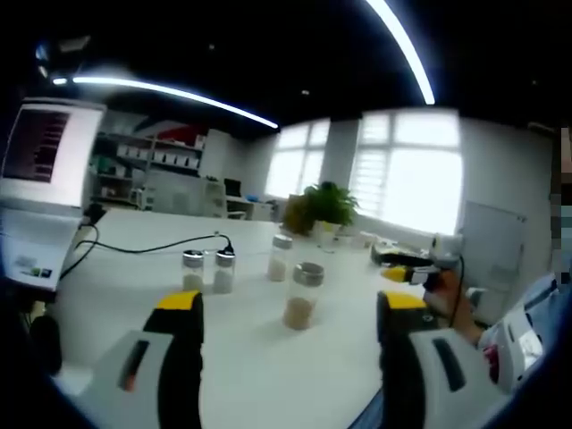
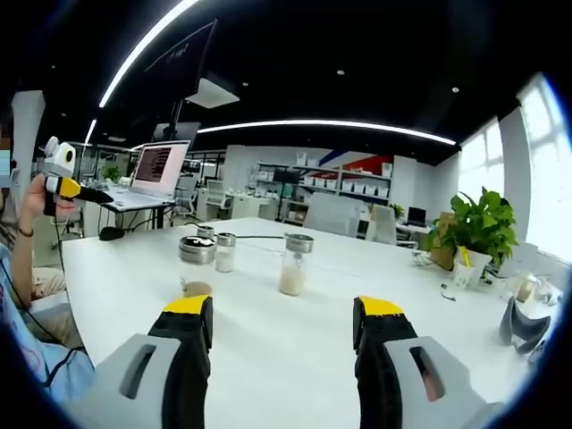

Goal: Rotate the seasoning bottle until the label or dispensing opening points toward the visible target arrow and the bottle remains upright within the marked orientation range

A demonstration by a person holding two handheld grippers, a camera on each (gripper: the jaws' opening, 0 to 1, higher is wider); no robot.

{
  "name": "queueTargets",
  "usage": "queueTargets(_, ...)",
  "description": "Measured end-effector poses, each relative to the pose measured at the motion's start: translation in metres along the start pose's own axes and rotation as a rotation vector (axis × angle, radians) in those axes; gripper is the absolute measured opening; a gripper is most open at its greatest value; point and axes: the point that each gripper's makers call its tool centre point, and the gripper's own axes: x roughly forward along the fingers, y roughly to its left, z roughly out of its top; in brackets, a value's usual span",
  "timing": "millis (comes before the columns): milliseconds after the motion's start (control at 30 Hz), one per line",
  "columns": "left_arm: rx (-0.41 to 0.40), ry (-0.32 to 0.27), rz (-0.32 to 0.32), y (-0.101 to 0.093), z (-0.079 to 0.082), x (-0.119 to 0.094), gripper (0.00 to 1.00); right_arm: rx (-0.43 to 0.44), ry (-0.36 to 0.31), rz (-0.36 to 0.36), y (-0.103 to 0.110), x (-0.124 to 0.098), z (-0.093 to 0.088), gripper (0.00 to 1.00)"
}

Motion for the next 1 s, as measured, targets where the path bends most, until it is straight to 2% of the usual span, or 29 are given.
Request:
queueTargets(233, -0.002, 0.001, 0.002, -0.001, -0.001, -0.001, 0.84, 0.016, -0.011, 0.017, -0.007, 0.010, 0.000, 0.65)
queueTargets(300, -0.003, 0.000, 0.003, -0.001, 0.000, -0.002, 0.84, -0.001, -0.001, 0.039, -0.009, 0.017, -0.002, 0.66)
queueTargets(467, -0.001, -0.005, 0.008, 0.000, 0.002, -0.004, 0.84, 0.045, -0.024, 0.090, -0.015, 0.033, 0.005, 0.66)
queueTargets(700, -0.005, -0.003, 0.009, 0.002, 0.002, -0.002, 0.84, 0.072, -0.031, 0.108, -0.023, 0.068, 0.007, 0.66)
queueTargets(733, -0.004, -0.002, 0.008, 0.002, 0.002, -0.002, 0.84, 0.102, -0.006, 0.075, -0.029, 0.073, 0.002, 0.67)
queueTargets(800, 0.002, 0.001, 0.008, 0.001, 0.001, -0.001, 0.84, 0.088, -0.015, 0.074, -0.034, 0.085, 0.002, 0.68)
queueTargets(867, 0.012, 0.008, 0.005, 0.001, 0.000, 0.001, 0.84, 0.087, -0.035, 0.074, -0.039, 0.096, 0.005, 0.65)
queueTargets(933, 0.003, 0.003, -0.005, -0.001, 0.001, 0.002, 0.84, 0.039, -0.039, 0.099, -0.043, 0.110, 0.007, 0.64)
queueTargets(1000, -0.007, -0.004, -0.006, -0.001, 0.002, 0.004, 0.84, 0.029, -0.066, 0.132, -0.044, 0.123, 0.013, 0.63)
